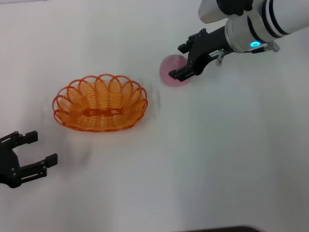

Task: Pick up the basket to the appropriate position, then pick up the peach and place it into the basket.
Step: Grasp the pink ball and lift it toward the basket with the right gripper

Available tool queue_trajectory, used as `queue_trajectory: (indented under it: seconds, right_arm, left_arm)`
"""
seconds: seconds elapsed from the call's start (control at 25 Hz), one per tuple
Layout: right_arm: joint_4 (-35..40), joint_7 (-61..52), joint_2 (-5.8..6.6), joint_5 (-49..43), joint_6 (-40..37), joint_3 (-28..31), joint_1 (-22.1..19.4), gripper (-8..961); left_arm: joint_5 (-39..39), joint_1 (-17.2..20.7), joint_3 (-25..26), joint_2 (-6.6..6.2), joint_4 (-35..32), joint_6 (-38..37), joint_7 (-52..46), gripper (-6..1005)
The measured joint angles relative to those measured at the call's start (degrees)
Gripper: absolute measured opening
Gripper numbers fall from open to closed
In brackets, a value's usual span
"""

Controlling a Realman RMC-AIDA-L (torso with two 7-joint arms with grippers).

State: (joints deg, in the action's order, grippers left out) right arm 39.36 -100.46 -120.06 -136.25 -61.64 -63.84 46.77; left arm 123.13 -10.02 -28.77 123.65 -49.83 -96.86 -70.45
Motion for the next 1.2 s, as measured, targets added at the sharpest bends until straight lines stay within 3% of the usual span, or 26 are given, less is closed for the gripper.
queue_trajectory:
  seconds: [0.08, 0.2, 0.64, 0.84, 1.2]
  right_arm:
    - [-0.05, -0.06, 0.0, 0.02, 0.15, -0.04, -0.01, 895]
    - [-0.26, -0.51, 0.0, 0.02, 0.5, -0.06, -0.01, 711]
    - [-0.82, -0.6, -0.01, 0.02, 0.8, -0.06, -0.03, 463]
    - [-0.52, -0.69, 0.01, 0.02, 0.51, -0.06, -0.03, 303]
    - [-0.03, -0.65, 0.07, 1.75, -0.15, -0.03, -0.44, 303]
  left_arm:
    - [0.0, 0.0, 0.04, -0.04, -0.02, 0.0, -0.03, 853]
    - [0.0, 0.0, 0.04, -0.08, -0.07, 0.0, -0.02, 822]
    - [0.0, -0.26, 0.03, -0.17, -0.09, -0.08, -0.14, 791]
    - [0.0, -0.37, 0.03, -0.18, -0.09, -0.09, -0.17, 792]
    - [-0.19, -0.35, 0.03, -0.16, -0.09, -0.09, -0.28, 792]
